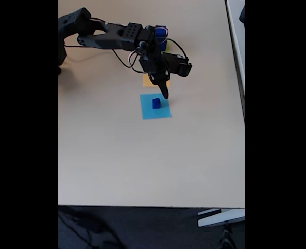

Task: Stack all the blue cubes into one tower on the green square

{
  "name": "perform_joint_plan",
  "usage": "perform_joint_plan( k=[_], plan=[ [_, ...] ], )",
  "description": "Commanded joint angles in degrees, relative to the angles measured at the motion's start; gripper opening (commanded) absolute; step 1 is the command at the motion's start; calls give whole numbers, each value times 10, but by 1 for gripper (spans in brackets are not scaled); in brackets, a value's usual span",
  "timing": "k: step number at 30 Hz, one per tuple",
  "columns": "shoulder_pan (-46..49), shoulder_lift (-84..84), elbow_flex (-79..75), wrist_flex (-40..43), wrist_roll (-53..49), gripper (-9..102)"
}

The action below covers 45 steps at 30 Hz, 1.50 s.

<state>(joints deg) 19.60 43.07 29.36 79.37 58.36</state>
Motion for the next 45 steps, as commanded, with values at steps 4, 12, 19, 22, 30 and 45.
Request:
perform_joint_plan(
  k=[4, 12, 19, 22, 30, 45],
  plan=[
    [13, -1, -33, 4, -15, 20],
    [28, -16, -33, 18, -32, 20],
    [37, -21, -33, 14, -43, 18],
    [38, -27, -33, 13, -43, 17],
    [40, -28, -33, 12, -45, 13],
    [41, -24, -34, 13, -47, 12]
  ],
)
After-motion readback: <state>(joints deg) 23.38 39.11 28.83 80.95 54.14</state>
